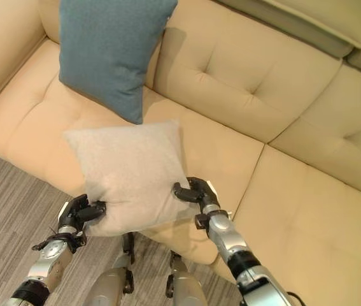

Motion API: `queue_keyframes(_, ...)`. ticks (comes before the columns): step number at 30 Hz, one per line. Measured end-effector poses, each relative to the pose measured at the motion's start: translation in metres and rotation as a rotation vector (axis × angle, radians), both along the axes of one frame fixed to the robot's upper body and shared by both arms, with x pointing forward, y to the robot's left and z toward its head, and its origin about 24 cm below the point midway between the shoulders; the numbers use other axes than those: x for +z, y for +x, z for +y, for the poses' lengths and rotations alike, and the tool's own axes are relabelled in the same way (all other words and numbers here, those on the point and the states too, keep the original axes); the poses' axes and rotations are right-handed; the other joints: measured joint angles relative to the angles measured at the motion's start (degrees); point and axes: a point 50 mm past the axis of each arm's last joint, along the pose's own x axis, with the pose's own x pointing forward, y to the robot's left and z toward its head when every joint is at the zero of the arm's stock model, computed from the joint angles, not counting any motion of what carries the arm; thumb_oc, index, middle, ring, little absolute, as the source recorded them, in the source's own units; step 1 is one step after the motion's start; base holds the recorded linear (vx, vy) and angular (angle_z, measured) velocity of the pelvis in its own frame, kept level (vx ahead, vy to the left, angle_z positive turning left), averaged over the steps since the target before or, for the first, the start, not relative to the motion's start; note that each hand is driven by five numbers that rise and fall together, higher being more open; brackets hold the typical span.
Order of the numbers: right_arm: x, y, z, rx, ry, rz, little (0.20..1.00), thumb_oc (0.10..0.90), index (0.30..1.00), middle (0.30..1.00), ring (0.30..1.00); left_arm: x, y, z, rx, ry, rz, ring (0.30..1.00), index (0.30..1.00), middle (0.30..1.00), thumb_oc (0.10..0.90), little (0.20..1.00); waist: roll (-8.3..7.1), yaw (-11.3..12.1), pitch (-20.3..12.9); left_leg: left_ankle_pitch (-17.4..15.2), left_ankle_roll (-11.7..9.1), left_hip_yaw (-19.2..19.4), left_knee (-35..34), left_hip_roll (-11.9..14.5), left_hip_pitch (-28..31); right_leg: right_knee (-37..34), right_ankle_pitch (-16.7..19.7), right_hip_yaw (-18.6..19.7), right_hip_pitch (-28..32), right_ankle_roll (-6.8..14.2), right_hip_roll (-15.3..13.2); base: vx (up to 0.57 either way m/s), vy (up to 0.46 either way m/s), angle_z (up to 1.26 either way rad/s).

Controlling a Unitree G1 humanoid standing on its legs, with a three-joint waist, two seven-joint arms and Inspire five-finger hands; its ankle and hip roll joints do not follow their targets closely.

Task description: Pick up all the scattered cushions and arrange them neatly on the sofa.

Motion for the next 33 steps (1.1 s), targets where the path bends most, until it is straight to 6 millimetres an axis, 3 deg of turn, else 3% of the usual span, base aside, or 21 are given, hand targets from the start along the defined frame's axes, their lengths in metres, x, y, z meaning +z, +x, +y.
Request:
queue_keyframes(9, -0.011, -0.032, -0.009, -0.015, -0.001, 0.008, 0.300, 0.400, 0.300, 0.300, 0.300, -0.013, -0.021, -0.002, -0.026, 0.027, 0.079, 0.300, 0.300, 0.300, 0.400, 0.300, -0.06, -0.90, -0.06, 0.01, -0.05, 0.54, -0.03, 0.04, 2.89, -0.03, -0.04, 1.03, 2.53, -0.12, -0.01, 0.02, -0.049, -0.04)
queue_keyframes(15, -0.010, -0.050, -0.025, -0.062, -0.018, -0.011, 0.300, 0.400, 0.300, 0.300, 0.300, -0.011, -0.024, -0.010, -0.087, 0.072, 0.081, 0.300, 0.300, 0.300, 0.400, 0.300, 0.40, -3.70, -0.33, 0.07, -0.15, 0.72, -0.03, 0.30, 4.43, -0.03, -0.03, 1.37, 4.00, -0.17, -0.03, 0.02, -0.097, -0.02)
queue_keyframes(21, -0.011, -0.070, -0.038, -0.159, -0.021, -0.017, 0.300, 0.400, 0.300, 0.300, 0.300, -0.001, -0.015, -0.027, -0.186, 0.138, 0.044, 0.300, 0.300, 0.300, 0.400, 0.300, 1.29, -8.05, -1.49, -0.48, -1.08, 2.17, 0.83, 1.35, 7.04, -0.01, -0.63, 3.26, 6.03, -0.97, 1.18, 0.00, -0.108, -0.16)
queue_keyframes(24, -0.010, -0.074, -0.046, -0.181, -0.041, -0.019, 0.300, 0.400, 0.300, 0.300, 0.300, -0.001, -0.014, -0.034, -0.200, 0.126, 0.040, 0.300, 0.300, 0.300, 0.400, 0.300, 1.50, -8.57, -1.87, -0.92, -1.68, 2.51, 1.90, 2.13, 7.76, -0.02, -0.55, 4.44, 6.52, -1.62, 1.89, 0.00, -0.011, -0.22)
queue_keyframes(26, -0.008, -0.074, -0.049, -0.190, -0.052, -0.025, 0.300, 0.400, 0.300, 0.300, 0.300, -0.002, -0.014, -0.038, -0.213, 0.124, 0.042, 0.300, 0.300, 0.300, 0.400, 0.300, 1.28, -8.20, -1.93, -2.15, -2.71, -0.61, 4.07, 1.79, 7.60, 0.29, -0.69, 6.27, 6.04, -3.10, 2.24, 0.05, 0.026, -0.51)
queue_keyframes(27, -0.006, -0.073, -0.054, -0.194, -0.071, -0.031, 0.300, 0.400, 0.300, 0.300, 0.300, -0.004, -0.016, -0.043, -0.221, 0.115, 0.049, 0.300, 0.300, 0.300, 0.400, 0.300, 1.39, -7.77, -2.14, -3.85, -3.00, -7.21, 4.86, -0.03, 8.48, 0.28, -0.04, 8.00, 6.13, -3.25, 2.22, 0.05, 0.067, -0.65)
queue_keyframes(29, -0.004, -0.075, -0.059, -0.193, -0.092, -0.030, 0.300, 0.400, 0.300, 0.300, 0.300, -0.008, -0.020, -0.049, -0.232, 0.098, 0.063, 0.300, 0.300, 0.300, 0.400, 0.300, 3.23, -9.11, -3.21, -5.91, -1.78, -9.28, 4.60, -0.78, 9.02, 0.36, 0.42, 9.40, 5.64, -2.46, 2.43, 0.00, 0.084, -0.43)
queue_keyframes(30, -0.004, -0.075, -0.061, -0.195, -0.100, -0.031, 0.300, 0.400, 0.300, 0.300, 0.300, -0.008, -0.020, -0.050, -0.231, 0.096, 0.062, 0.300, 0.300, 0.300, 0.400, 0.300, 3.36, -8.74, -3.32, -6.03, -1.61, -9.88, 4.55, -1.04, 9.12, 0.72, 0.46, 9.76, 5.13, -2.37, 2.40, -0.02, 0.101, -0.55)
queue_keyframes(33, -0.002, -0.074, -0.057, -0.194, -0.092, -0.043, 0.300, 0.400, 0.300, 0.300, 0.300, -0.007, -0.020, -0.046, -0.216, 0.101, 0.059, 0.300, 0.300, 0.300, 0.400, 0.300, 2.86, -8.48, -3.59, -7.44, -0.15, -11.94, 4.66, -3.13, 9.74, 2.31, 1.63, 15.51, 2.52, -1.63, 2.17, -0.02, 0.114, -0.80)
